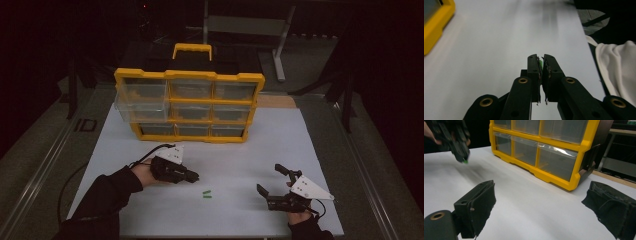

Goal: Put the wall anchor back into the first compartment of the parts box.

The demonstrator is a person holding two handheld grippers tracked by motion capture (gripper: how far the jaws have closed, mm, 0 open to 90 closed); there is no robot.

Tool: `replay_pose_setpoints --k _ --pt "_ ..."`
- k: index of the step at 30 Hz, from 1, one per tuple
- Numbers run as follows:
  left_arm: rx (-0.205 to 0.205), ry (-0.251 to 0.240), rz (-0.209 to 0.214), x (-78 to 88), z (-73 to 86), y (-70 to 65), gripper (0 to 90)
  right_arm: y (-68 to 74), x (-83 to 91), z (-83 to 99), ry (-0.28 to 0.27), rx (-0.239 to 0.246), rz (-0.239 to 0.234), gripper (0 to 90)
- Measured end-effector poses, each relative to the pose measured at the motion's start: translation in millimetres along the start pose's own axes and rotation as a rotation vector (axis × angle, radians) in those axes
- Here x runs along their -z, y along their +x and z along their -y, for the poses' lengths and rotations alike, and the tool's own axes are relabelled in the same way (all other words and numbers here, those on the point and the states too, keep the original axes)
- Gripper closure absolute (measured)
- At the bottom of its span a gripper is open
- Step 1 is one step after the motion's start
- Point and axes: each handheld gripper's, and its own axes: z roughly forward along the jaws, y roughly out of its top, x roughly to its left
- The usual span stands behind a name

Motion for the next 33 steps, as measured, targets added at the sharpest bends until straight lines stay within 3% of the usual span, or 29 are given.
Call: replay_pose_setpoints --k 13,22,33 --pt "-0.039 -0.030 -0.064 76.7 -12.6 -14.6 83.2 1.1 0.3 -0.6 -0.010 0.004 0.000 8.0" --pt "-0.049 -0.064 -0.071 128.8 -34.6 -19.8 83.2 0.6 0.5 -0.4 -0.012 0.002 0.003 8.0" --pt "-0.098 -0.116 -0.097 183.5 -67.8 -24.5 83.2 0.6 0.1 -0.2 -0.011 0.005 0.004 8.0"
